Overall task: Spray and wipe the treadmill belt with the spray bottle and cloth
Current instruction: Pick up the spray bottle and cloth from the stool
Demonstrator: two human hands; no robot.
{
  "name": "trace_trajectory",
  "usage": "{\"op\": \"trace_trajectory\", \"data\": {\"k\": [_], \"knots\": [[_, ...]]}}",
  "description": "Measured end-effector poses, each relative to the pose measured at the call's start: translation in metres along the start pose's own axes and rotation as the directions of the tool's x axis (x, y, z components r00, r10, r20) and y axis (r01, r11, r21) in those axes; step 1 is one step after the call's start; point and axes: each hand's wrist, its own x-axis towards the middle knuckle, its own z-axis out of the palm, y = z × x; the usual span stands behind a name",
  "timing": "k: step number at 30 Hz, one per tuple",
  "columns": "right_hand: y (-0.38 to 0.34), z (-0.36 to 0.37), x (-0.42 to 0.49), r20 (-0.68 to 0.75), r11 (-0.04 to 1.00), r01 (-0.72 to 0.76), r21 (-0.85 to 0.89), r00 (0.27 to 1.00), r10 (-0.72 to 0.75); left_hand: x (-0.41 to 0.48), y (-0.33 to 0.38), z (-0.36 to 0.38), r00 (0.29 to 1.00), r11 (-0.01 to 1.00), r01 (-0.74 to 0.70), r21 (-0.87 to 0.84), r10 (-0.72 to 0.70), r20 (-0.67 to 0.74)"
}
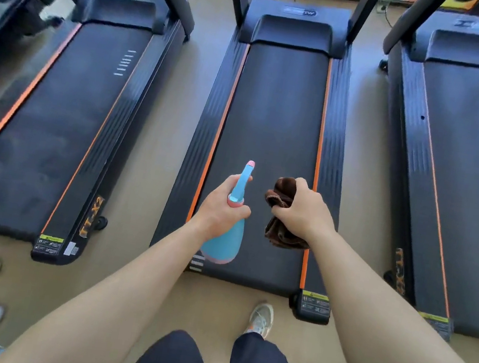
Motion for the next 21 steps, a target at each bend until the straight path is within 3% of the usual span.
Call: {"op": "trace_trajectory", "data": {"k": [9,15,21], "knots": [[-0.019,-0.058,0.122,0.029,0.995,0.055,-0.078,0.998,-0.052,0.105,0.047,-0.017,0.994,0.987,0.051,-0.153,-0.065,-0.085],[-0.041,-0.068,0.215,0.048,0.989,0.08,-0.124,0.996,-0.075,0.197,0.068,-0.045,0.989,0.994,0.052,-0.094,-0.064,-0.133],[-0.086,-0.083,0.33,0.069,0.982,0.068,-0.178,0.996,-0.056,0.317,0.083,-0.093,0.996,0.995,0.071,-0.066,-0.075,-0.055]]}}
